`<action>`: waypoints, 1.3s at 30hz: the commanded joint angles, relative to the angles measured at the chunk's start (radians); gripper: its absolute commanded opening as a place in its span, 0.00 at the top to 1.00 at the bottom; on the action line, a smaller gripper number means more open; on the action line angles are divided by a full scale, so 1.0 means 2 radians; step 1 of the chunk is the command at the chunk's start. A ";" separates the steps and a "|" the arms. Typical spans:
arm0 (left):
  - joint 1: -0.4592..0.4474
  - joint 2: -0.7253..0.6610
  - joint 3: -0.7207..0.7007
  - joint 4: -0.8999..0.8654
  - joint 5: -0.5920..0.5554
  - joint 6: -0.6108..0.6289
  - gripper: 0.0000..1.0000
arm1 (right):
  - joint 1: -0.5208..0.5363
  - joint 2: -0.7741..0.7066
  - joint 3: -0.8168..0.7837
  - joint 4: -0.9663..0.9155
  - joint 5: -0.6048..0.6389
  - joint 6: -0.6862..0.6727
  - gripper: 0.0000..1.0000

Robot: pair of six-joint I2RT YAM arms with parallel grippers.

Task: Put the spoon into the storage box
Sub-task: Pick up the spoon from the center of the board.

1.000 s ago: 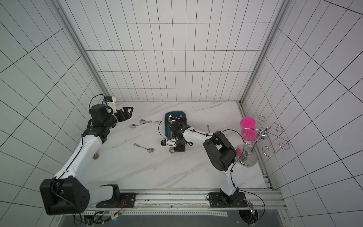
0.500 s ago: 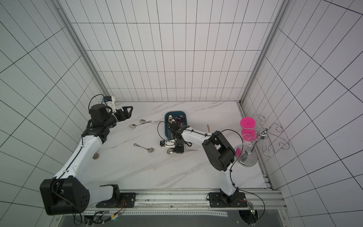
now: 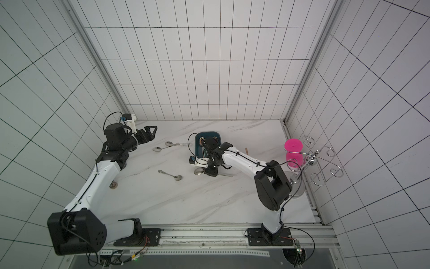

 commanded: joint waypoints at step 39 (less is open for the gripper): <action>-0.148 0.025 -0.051 0.250 0.351 -0.122 0.25 | -0.128 -0.005 0.029 0.704 -0.334 0.844 1.00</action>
